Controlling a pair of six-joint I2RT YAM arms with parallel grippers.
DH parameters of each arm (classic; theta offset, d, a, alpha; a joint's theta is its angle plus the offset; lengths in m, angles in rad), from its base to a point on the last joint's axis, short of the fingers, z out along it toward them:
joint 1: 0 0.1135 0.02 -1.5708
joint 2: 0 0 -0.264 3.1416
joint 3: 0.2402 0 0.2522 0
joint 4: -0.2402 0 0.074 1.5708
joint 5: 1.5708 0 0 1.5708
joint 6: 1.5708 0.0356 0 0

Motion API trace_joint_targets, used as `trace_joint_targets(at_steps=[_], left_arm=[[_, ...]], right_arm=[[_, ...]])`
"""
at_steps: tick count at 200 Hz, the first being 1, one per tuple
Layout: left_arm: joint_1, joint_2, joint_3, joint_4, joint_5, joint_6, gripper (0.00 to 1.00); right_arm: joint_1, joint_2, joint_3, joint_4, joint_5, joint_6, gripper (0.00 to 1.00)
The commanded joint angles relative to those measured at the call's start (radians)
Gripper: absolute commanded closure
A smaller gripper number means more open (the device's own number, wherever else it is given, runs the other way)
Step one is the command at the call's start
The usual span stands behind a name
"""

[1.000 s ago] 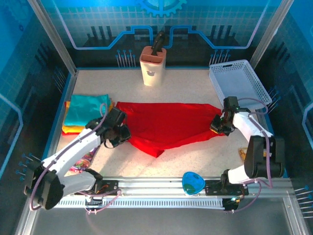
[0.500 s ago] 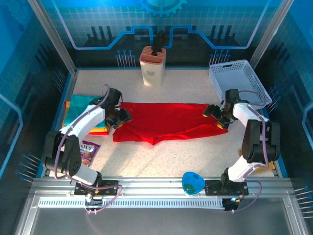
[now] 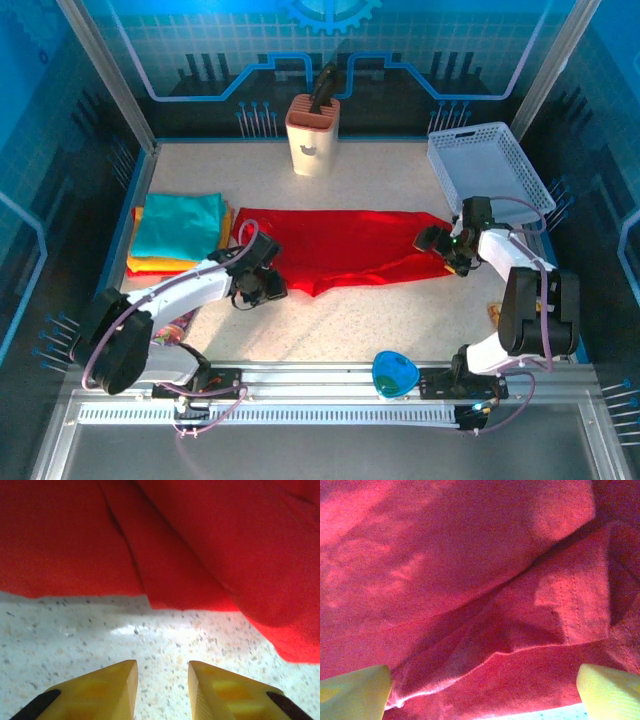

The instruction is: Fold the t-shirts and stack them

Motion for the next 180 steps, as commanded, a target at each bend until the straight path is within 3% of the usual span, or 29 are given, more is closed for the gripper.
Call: trace_joint_targets(at_steps=[1, 65, 123, 180], left_arm=[[-0.016, 0.014, -0.003, 0.061, -0.101, 0.001, 0.65], [-0.016, 0.077, 0.019, 0.123, -0.12, 0.069, 0.64], [-0.017, 0.087, -0.009, 0.151, -0.119, 0.039, 0.65], [-0.017, 0.084, -0.027, 0.25, -0.129, 0.0, 0.72]], right_arm=[[0.0, -0.031, -0.002, 0.008, -0.013, -0.011, 0.05], [-0.001, -0.012, 0.011, 0.005, -0.036, -0.005, 0.06], [-0.013, -0.043, 0.009, -0.01, -0.014, -0.005, 0.06], [-0.034, -0.131, -0.025, -0.026, 0.144, 0.03, 0.12]])
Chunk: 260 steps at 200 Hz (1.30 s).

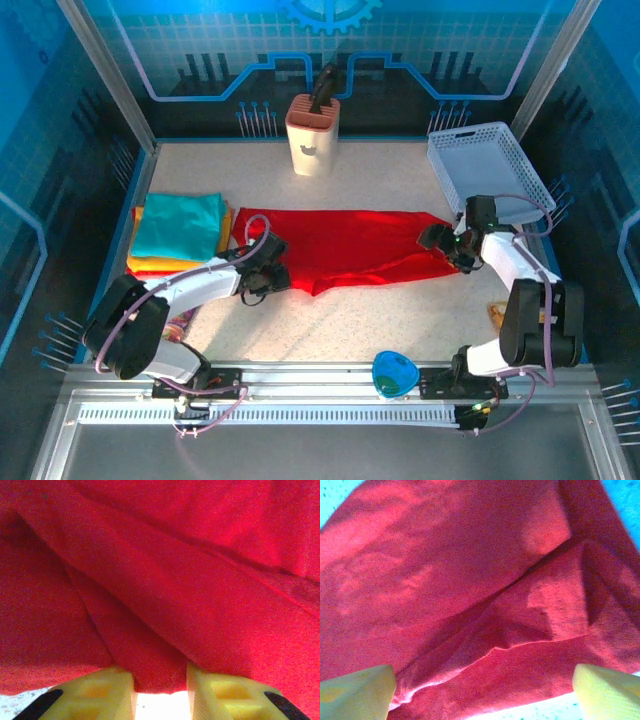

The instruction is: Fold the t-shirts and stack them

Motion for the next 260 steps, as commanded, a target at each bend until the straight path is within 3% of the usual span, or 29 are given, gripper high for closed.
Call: trace_joint_targets(at_steps=[1, 19, 60, 76, 171, 214, 260], left_arm=[[-0.011, 0.002, -0.014, 0.057, -0.026, -0.026, 0.72], [-0.011, 0.008, -0.015, 0.062, -0.031, -0.032, 0.78], [-0.012, 0.014, -0.012, 0.043, -0.032, -0.036, 0.92], [-0.012, 0.0, 0.001, 0.012, -0.033, -0.036, 1.0], [-0.01, -0.142, 0.088, -0.183, -0.026, -0.041, 1.0], [-0.009, -0.164, 0.155, -0.286, 0.0, -0.031, 1.0], [-0.009, -0.178, 0.165, -0.321, 0.002, -0.024, 1.0]], right_arm=[[-0.029, -0.055, -0.022, -0.021, 0.091, 0.017, 0.12], [-0.036, -0.07, -0.031, -0.013, 0.131, 0.011, 0.19], [-0.049, -0.005, -0.034, 0.036, 0.128, 0.022, 0.49], [-0.053, 0.043, -0.026, 0.053, 0.132, 0.03, 0.56], [-0.06, 0.207, -0.004, 0.125, 0.113, 0.061, 0.6], [-0.06, 0.214, 0.015, 0.112, 0.111, 0.059, 0.71], [-0.06, 0.21, 0.021, 0.105, 0.096, 0.063, 0.77]])
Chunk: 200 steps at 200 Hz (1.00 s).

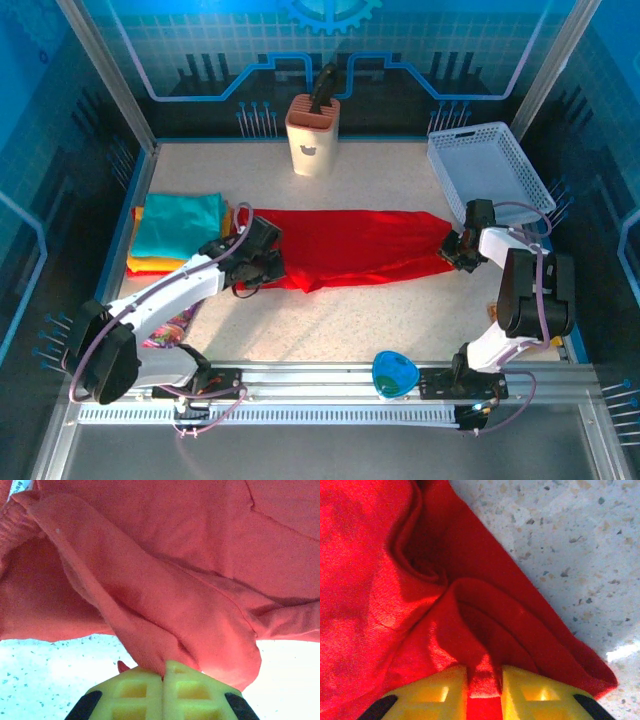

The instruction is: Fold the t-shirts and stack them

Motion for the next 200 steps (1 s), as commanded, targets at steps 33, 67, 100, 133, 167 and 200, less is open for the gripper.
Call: trace_joint_targets(at_steps=[33, 67, 100, 133, 167, 200], left_arm=[[-0.005, -0.024, 0.014, -0.066, 0.01, 0.002, 1.0], [-0.003, -0.025, 0.021, -0.095, 0.006, 0.016, 1.0], [0.012, -0.039, 0.057, -0.157, 0.026, 0.037, 1.0], [0.018, -0.069, 0.092, -0.225, 0.048, 0.052, 1.0], [0.018, -0.117, 0.073, -0.268, 0.088, 0.041, 1.0], [0.017, -0.177, 0.011, -0.303, 0.129, 0.014, 1.0]], right_arm=[[-0.015, -0.013, 0.027, -0.03, -0.001, 0.0, 0.78], [-0.021, -0.031, 0.029, -0.064, 0.011, -0.013, 0.83], [-0.026, -0.065, 0.056, -0.092, 0.008, -0.023, 0.92], [-0.031, -0.12, 0.048, -0.132, 0.027, -0.027, 0.92], [-0.038, -0.175, 0.027, -0.178, 0.018, -0.037, 0.94], [-0.056, -0.255, -0.039, -0.207, 0.007, -0.044, 0.95]])
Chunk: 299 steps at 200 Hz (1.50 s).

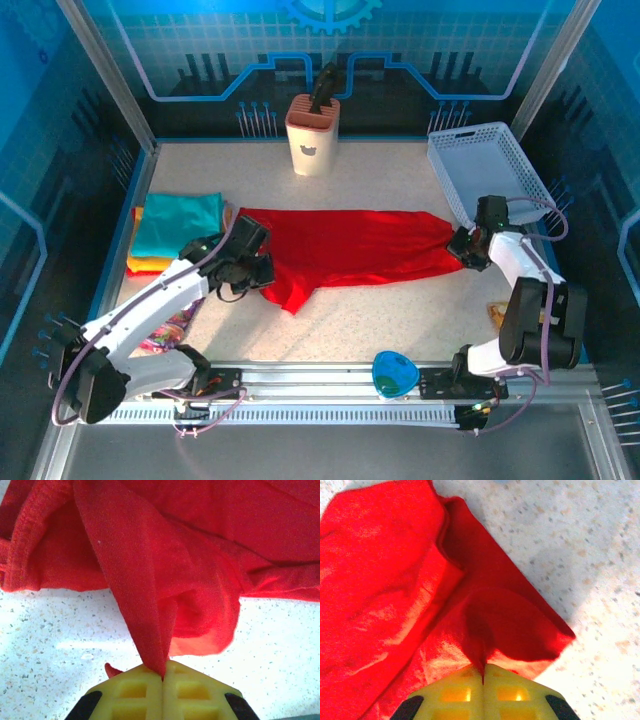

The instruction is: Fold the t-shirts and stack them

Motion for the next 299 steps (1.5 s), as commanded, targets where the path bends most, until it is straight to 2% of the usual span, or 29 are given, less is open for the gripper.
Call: trace_joint_targets(at_steps=[1, 28, 61, 123, 135, 155, 173, 185, 214, 251, 267, 299], left_arm=[[0.004, -0.054, -0.049, -0.075, 0.061, -0.015, 1.0], [0.006, -0.078, -0.111, -0.063, 0.088, -0.034, 1.0], [0.013, -0.024, -0.218, 0.041, 0.151, -0.057, 1.0], [0.089, 0.087, -0.267, 0.151, 0.112, -0.025, 1.0], [0.105, 0.096, -0.272, 0.173, 0.108, -0.017, 0.92], [0.135, 0.104, -0.293, 0.209, 0.13, -0.002, 0.71], [0.142, 0.085, -0.301, 0.178, 0.124, -0.001, 0.57], [0.142, 0.049, -0.313, 0.154, 0.126, -0.01, 0.52], [0.141, -0.07, -0.346, 0.07, 0.128, -0.072, 0.53], [0.11, -0.23, -0.39, 0.014, 0.114, -0.178, 0.61], [0.094, -0.236, -0.395, 0.002, 0.102, -0.196, 0.68], [0.035, -0.177, -0.413, 0.033, 0.103, -0.217, 0.69]], right_arm=[[-0.025, -0.063, -0.042, -0.067, -0.005, -0.017, 0.95], [-0.036, -0.108, -0.08, -0.068, -0.001, -0.024, 0.95], [-0.043, -0.101, -0.08, -0.075, -0.004, -0.035, 0.96], [-0.044, -0.082, -0.068, -0.055, -0.045, -0.028, 0.97], [-0.044, -0.084, -0.07, -0.052, -0.048, -0.027, 0.97], [-0.044, -0.086, -0.069, -0.05, -0.046, -0.028, 0.97], [-0.045, -0.087, -0.067, -0.056, -0.05, -0.032, 0.97], [-0.044, -0.09, -0.066, -0.055, -0.057, -0.033, 0.97], [-0.044, -0.086, -0.063, -0.05, -0.074, -0.031, 0.97], [-0.044, -0.076, -0.059, -0.047, -0.082, -0.033, 0.98], [-0.044, -0.073, -0.057, -0.045, -0.081, -0.033, 0.98], [-0.048, -0.066, -0.057, -0.044, -0.081, -0.033, 0.98]])
